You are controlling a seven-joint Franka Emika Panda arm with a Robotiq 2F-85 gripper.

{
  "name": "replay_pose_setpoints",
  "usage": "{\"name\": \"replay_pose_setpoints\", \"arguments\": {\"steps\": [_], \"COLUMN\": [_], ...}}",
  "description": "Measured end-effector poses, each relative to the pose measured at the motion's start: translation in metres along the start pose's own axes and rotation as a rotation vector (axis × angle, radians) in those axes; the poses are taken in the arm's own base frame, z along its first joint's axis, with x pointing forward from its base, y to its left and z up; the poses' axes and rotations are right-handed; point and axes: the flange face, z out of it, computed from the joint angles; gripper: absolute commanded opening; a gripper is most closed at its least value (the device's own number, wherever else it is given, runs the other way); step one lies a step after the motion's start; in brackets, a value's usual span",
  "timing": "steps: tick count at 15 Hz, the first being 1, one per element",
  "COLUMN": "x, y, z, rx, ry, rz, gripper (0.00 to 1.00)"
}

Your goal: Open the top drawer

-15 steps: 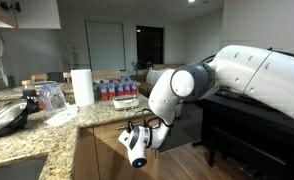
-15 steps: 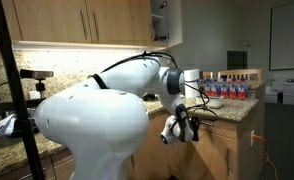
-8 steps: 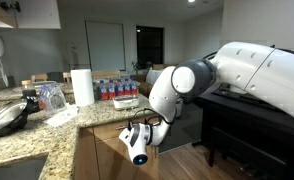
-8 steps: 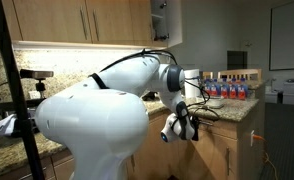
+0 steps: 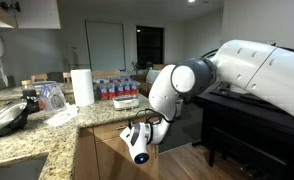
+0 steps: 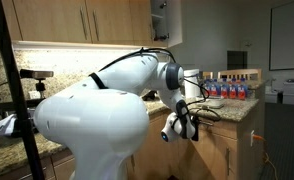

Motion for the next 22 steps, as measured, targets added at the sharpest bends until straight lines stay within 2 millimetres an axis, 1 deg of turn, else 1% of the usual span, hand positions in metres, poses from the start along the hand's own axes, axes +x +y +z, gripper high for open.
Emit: {"name": "replay_pose_setpoints", "arguments": {"steps": [7, 22], "x": [-0.003, -0.009], "y": [-0.002, 0.0], "z": [-0.001, -0.02], "rx": [-0.013, 0.002], "ry": [0.026, 0.058], "rz": [0.019, 0.033], "gripper": [0.09, 0.08]}}
